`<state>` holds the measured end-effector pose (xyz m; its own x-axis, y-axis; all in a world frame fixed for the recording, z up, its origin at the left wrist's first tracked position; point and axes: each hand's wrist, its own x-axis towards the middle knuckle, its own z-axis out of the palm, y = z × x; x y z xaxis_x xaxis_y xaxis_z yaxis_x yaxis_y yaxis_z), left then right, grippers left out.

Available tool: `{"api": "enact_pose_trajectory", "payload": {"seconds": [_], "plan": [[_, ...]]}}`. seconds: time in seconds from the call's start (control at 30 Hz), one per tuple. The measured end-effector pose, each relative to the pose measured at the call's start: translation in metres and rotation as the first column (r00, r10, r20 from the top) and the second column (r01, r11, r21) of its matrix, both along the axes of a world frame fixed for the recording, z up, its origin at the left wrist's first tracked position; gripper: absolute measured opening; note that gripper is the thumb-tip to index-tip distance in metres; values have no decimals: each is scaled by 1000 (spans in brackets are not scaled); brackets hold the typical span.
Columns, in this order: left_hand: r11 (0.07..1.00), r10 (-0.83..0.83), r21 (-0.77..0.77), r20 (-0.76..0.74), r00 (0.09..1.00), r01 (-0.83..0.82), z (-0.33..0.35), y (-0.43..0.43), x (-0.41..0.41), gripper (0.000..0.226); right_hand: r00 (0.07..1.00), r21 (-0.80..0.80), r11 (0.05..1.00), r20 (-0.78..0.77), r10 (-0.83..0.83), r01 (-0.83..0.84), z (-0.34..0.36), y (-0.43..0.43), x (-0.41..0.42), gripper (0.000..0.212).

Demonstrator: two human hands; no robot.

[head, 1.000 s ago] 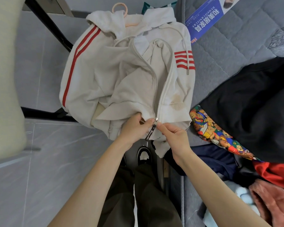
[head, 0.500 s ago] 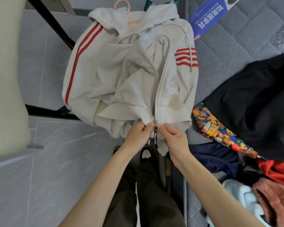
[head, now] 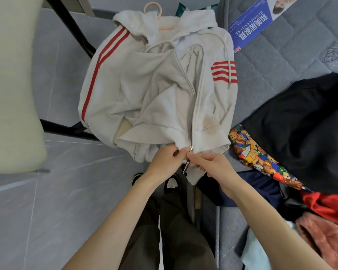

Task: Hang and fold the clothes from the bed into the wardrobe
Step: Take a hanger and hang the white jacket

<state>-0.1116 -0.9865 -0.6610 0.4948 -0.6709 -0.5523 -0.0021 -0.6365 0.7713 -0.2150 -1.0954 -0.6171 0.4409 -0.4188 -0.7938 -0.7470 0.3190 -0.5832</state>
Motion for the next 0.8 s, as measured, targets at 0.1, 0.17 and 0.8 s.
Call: {"api": "enact_pose_trajectory", "payload": {"seconds": [0.1,0.17,0.8], "plan": [[1000,-14,3,23,1000,14,2,1,2,41,1000,41,999,-8,30,-30,2,-2,1,16],[1000,4,8,23,1000,-5,4,4,1,40,999,133,990,-28,39,-35,5,-6,4,13],[986,159,56,-81,984,-155,-3,41,-1,41,978,362,910,-136,-160,200,0,-22,83,27]]}}
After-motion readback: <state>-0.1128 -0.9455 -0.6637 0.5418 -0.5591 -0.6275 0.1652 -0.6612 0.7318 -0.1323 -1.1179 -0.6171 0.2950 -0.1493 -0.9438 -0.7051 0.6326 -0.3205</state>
